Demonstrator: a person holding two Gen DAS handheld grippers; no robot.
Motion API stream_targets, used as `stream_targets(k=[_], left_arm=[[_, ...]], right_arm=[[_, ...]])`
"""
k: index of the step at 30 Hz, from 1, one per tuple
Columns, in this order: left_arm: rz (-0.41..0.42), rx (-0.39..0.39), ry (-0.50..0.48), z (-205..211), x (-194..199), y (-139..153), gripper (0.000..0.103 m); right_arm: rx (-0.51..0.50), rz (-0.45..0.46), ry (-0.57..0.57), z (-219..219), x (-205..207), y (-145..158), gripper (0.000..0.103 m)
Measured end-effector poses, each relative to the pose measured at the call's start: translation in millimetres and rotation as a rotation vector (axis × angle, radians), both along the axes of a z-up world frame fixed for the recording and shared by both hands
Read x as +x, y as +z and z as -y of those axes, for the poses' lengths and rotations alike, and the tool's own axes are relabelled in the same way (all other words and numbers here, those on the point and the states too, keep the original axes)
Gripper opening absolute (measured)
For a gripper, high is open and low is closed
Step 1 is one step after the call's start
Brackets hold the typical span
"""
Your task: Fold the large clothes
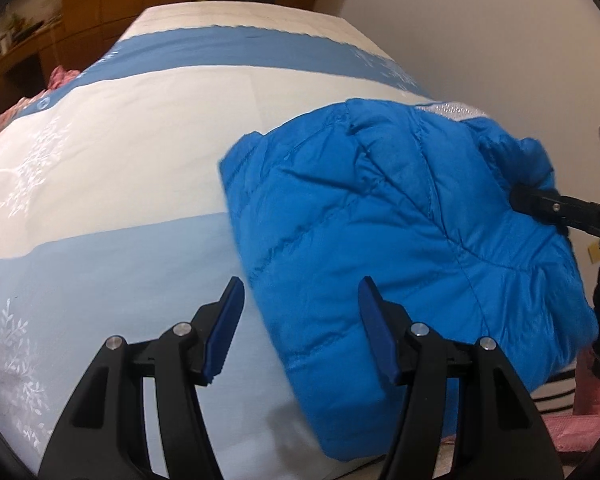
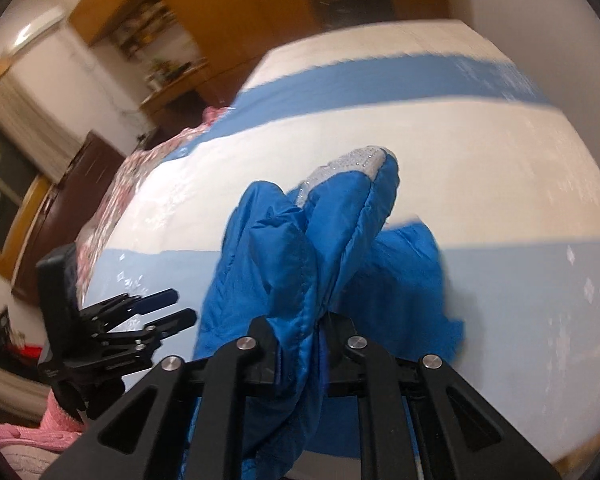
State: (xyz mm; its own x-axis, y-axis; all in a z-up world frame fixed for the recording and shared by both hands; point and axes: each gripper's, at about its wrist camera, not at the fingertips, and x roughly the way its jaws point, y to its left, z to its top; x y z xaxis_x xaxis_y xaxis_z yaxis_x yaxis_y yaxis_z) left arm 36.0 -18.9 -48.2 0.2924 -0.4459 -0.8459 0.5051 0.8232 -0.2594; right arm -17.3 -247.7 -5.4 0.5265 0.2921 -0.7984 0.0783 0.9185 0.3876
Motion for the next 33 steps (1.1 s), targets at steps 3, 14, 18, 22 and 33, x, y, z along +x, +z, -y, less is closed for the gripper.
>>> stream_targets(k=[3, 14, 18, 22, 33], left_arm=[[0.010, 0.027, -0.041, 20, -7, -7, 0.059], [-0.058, 0.048, -0.098, 53, -13, -52, 0.064], [-0.050, 0.064, -0.086, 56, -12, -62, 0.066], [-0.071, 0.068, -0.052, 47, -13, -52, 0.065], [0.021, 0.073, -0.072, 22, -58, -8, 0.063]], right_arm=[[0.034, -0.045, -0.042, 23, -8, -26, 0.013], [0.144, -0.134, -0.111, 64, -27, -138, 0.024], [0.163, -0.137, -0.116, 69, -24, -148, 0.024], [0.079, -0.166, -0.101, 66, -19, -126, 0.033], [-0.099, -0.006, 0.200, -27, -35, -42, 0.035]])
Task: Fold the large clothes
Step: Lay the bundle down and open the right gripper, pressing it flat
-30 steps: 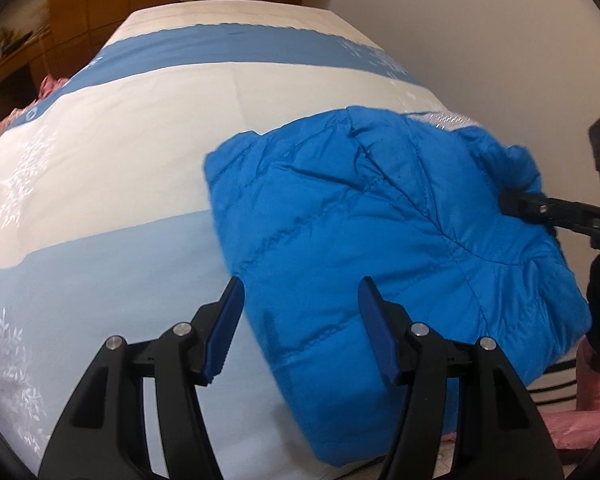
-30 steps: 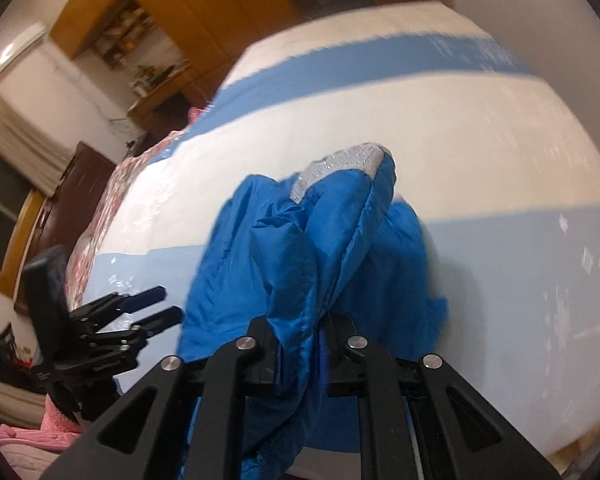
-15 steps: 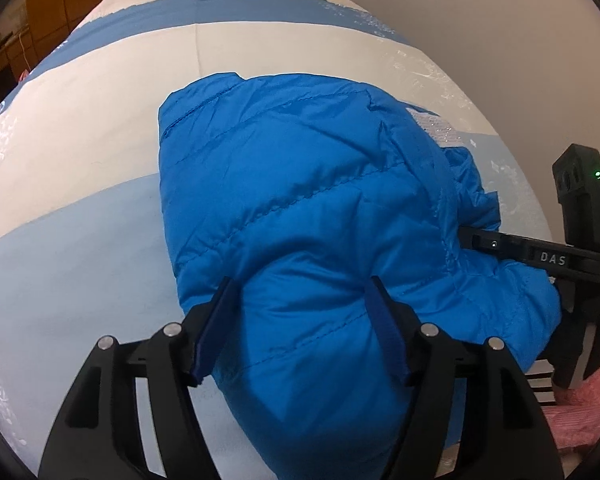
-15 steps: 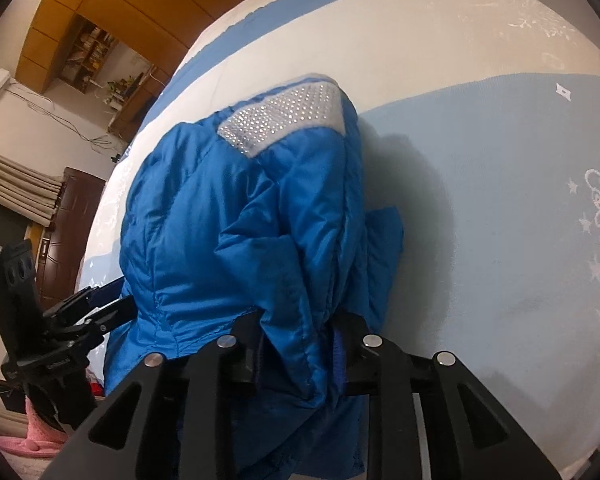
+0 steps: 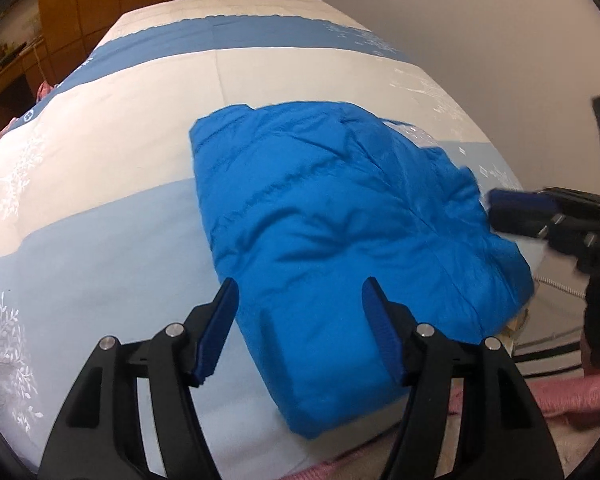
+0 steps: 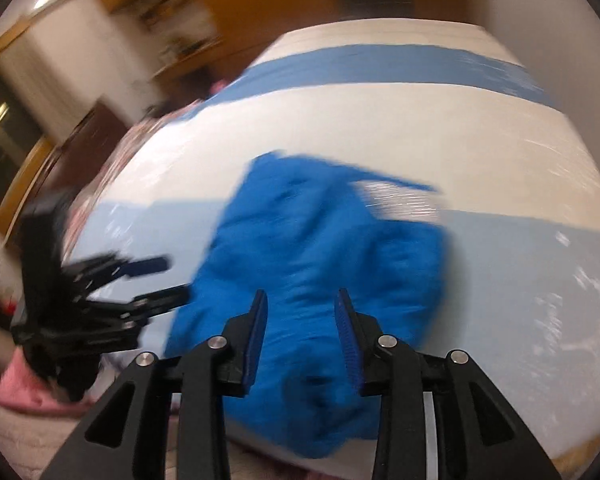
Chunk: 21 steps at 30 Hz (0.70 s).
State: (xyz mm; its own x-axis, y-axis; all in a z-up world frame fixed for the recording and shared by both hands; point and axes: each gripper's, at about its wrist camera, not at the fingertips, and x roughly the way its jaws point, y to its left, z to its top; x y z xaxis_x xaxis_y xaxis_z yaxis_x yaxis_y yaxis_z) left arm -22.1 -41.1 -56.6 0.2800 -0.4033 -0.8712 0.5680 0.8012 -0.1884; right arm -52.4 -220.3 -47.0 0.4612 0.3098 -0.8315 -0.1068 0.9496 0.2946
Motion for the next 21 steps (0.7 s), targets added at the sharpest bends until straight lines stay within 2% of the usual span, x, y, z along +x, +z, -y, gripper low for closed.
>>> stream_targets(k=[3, 6, 9, 11, 15, 18, 21], left_arm=[[0.001, -0.002, -0.028, 9, -8, -2, 0.063], [-0.045, -0.003, -0.042, 13, -12, -14, 0.063], [-0.091, -0.013, -0.060, 16, -13, -29, 0.063], [-0.081, 0.005, -0.077, 19, -15, -35, 0.067], [-0.066, 0.030, -0.087, 23, -16, -48, 0.071], [-0.069, 0.033, -0.085, 23, -12, -47, 0.072], [-0.097, 0.013, -0.079, 19, -1, -35, 0.070]], right_arm=[[-0.051, -0.041, 0.028, -6, -7, -18, 0.031], [-0.060, -0.087, 0.024, 7, -23, -38, 0.023], [-0.079, -0.137, 0.018, 9, -31, -58, 0.021], [-0.058, -0.165, 0.007, 8, -33, -70, 0.021], [0.027, -0.168, -0.038, 15, -38, -94, 0.020], [0.045, -0.170, -0.049, 17, -35, -92, 0.020], [0.050, -0.169, -0.020, 21, -34, -74, 0.022]])
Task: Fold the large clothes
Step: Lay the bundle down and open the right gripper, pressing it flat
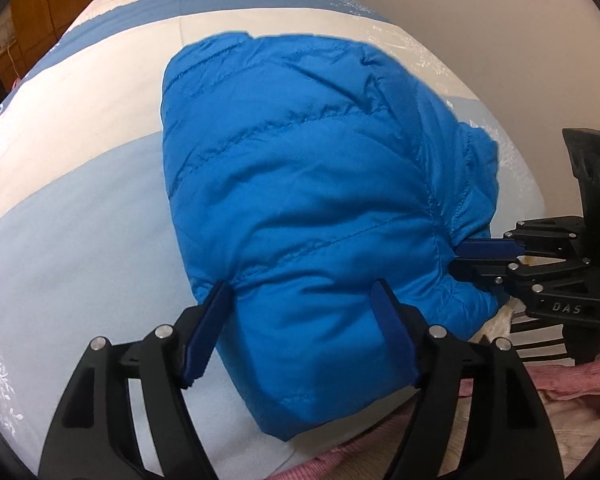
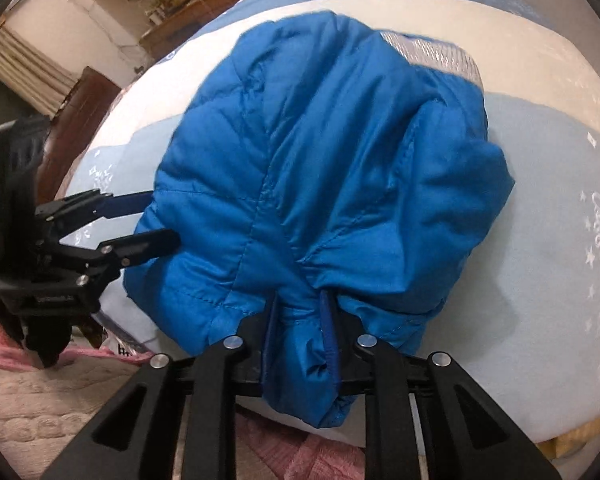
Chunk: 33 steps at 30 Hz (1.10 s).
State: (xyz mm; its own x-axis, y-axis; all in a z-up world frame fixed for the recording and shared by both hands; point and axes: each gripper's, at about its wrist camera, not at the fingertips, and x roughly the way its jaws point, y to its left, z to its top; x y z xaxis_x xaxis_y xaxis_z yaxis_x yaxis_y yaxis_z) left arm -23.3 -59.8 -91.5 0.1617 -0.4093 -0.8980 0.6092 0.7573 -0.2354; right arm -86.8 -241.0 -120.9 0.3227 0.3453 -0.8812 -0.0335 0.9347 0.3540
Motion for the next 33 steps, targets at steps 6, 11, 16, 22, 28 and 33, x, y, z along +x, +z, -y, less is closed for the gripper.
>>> stream_targets(k=[6, 11, 16, 22, 28, 33], left_arm=[[0.049, -0.074, 0.081, -16, 52, 40, 0.067], [0.051, -0.091, 0.133, -5, 102, 42, 0.065], [-0.022, -0.095, 0.147, 24, 133, 23, 0.062], [-0.120, -0.050, 0.131, 40, 149, -28, 0.063], [-0.087, 0.003, 0.128, 55, 149, -37, 0.065], [-0.027, -0.003, 0.145, 44, 131, -8, 0.061]], right_arm=[[0.008, 0.125, 0.015, 16, 26, 56, 0.030], [-0.036, 0.184, -0.012, 15, 79, 67, 0.030], [-0.127, 0.119, -0.084, 30, 116, 34, 0.030], [-0.084, 0.087, -0.158, 42, 107, -22, 0.028], [-0.064, 0.109, -0.188, 46, 107, -29, 0.027], [-0.030, 0.119, -0.221, 50, 93, -1, 0.031]])
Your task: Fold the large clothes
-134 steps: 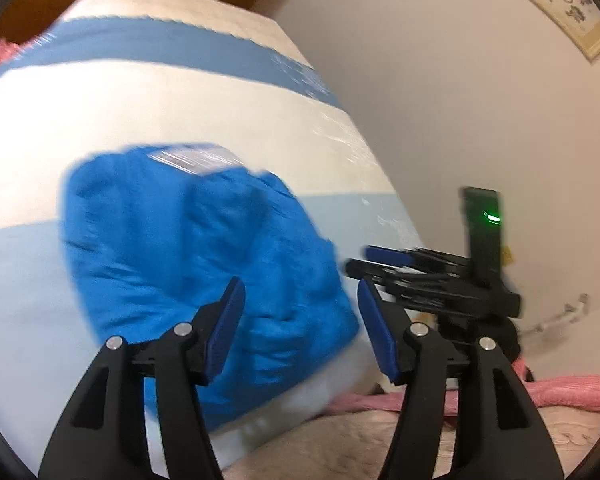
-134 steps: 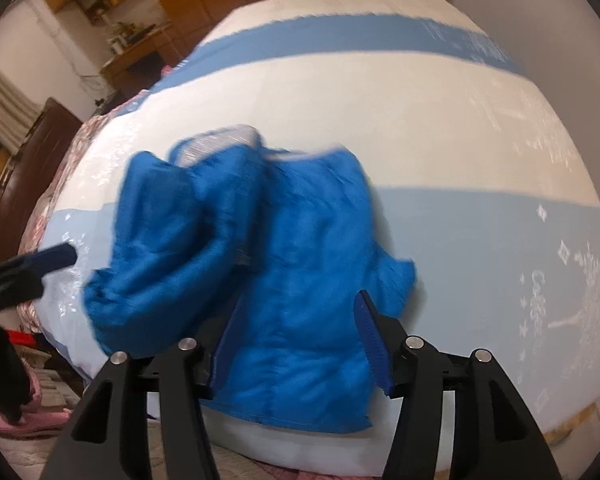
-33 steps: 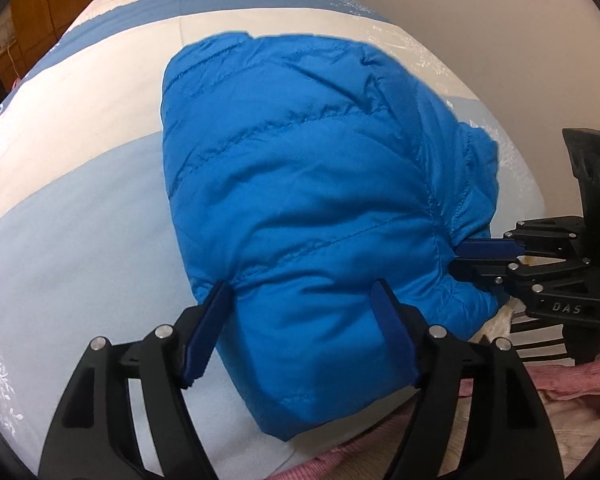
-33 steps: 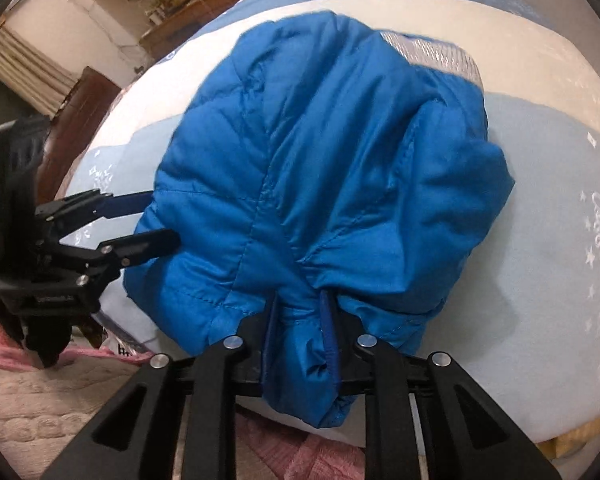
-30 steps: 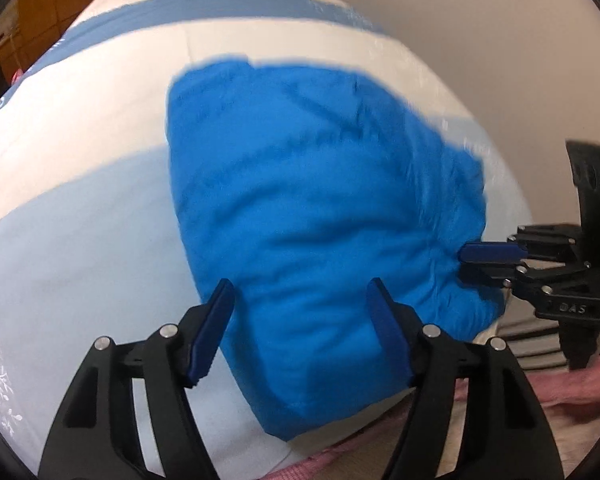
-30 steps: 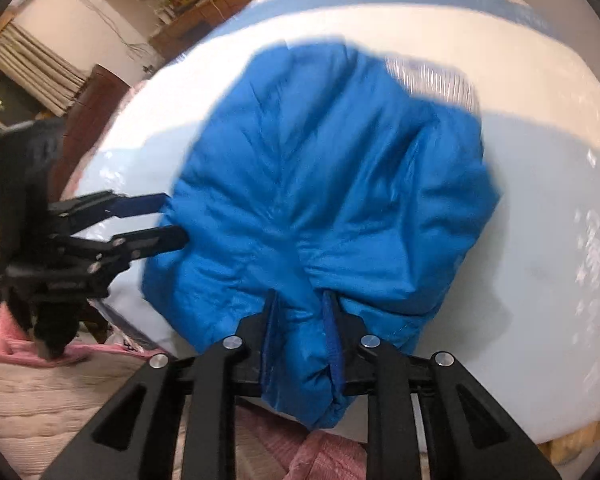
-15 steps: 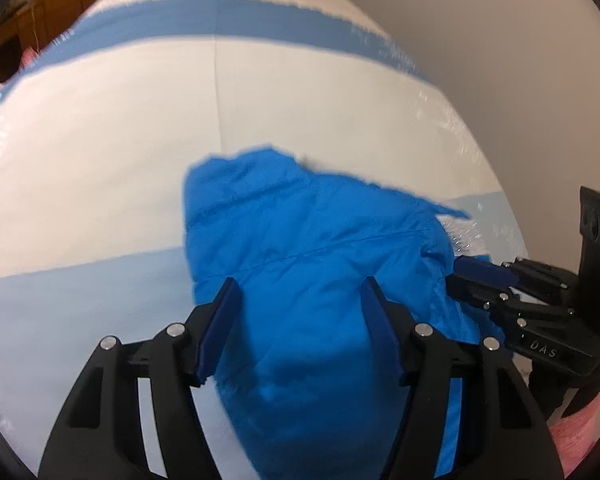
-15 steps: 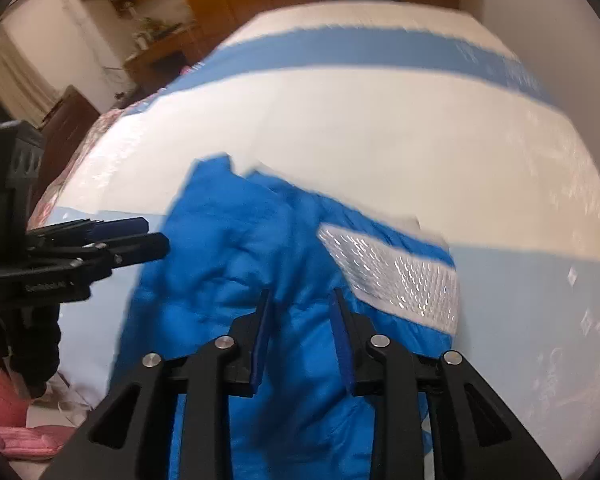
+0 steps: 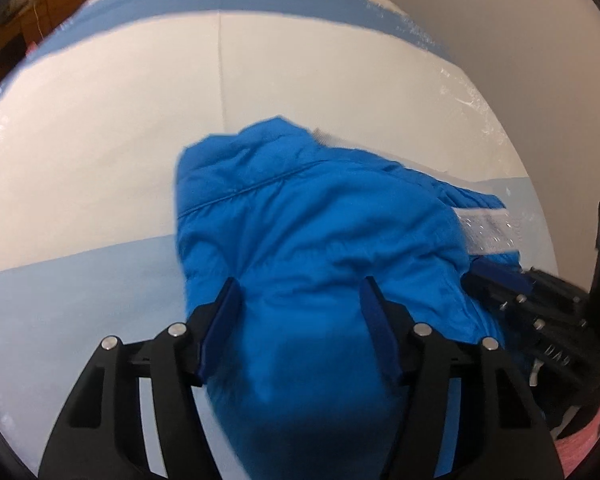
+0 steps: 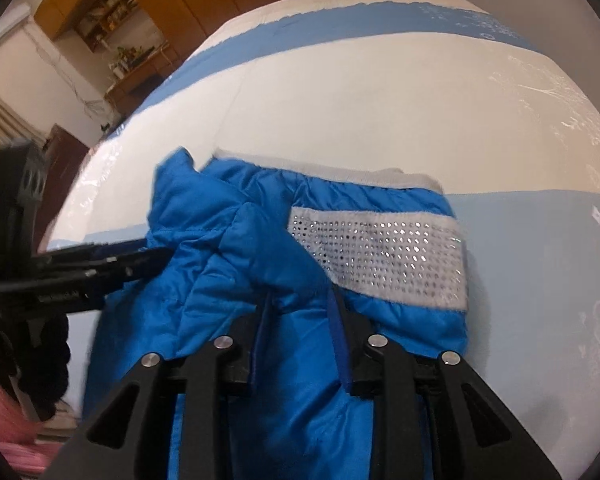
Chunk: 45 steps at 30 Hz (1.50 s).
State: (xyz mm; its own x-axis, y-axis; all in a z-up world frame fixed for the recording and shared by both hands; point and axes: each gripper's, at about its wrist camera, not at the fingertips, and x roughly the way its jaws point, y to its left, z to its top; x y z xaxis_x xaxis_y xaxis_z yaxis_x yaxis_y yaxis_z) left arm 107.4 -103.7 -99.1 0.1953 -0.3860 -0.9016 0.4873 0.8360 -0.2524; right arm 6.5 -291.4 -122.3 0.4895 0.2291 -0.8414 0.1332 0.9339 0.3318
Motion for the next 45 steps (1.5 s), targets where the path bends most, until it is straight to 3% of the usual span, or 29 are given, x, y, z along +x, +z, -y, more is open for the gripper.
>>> stream_targets(k=[5, 8, 13, 21, 24, 28, 34, 45], left_arm=[[0.063, -0.031, -0.007, -25, -43, 30, 0.061], [0.102, -0.009, -0.003, -34, -68, 33, 0.061], [0.102, 0.027, -0.011, -48, -97, 13, 0.062], [0.100, 0.019, 0.027, -55, -102, -10, 0.068], [0.139, 0.043, 0.030, -53, -108, -14, 0.068], [0.129, 0.031, 0.043, -56, -107, -13, 0.068], [0.063, -0.020, 0.086, -66, -103, 5, 0.062], [0.180, -0.011, 0.068, -64, -122, 56, 0.064]], right_arm=[[-0.056, 0.038, 0.069, -19, -38, 35, 0.032], [-0.087, 0.041, 0.085, -31, -59, 44, 0.032], [-0.100, -0.007, 0.065, -35, -80, 23, 0.031], [-0.026, 0.000, 0.043, -25, -86, -17, 0.031], [-0.050, 0.013, 0.049, -27, -86, -19, 0.031], [-0.042, 0.024, 0.044, -25, -88, -19, 0.031], [-0.006, 0.039, -0.011, -19, -96, 7, 0.037], [0.032, 0.108, -0.098, 15, -110, 46, 0.055]])
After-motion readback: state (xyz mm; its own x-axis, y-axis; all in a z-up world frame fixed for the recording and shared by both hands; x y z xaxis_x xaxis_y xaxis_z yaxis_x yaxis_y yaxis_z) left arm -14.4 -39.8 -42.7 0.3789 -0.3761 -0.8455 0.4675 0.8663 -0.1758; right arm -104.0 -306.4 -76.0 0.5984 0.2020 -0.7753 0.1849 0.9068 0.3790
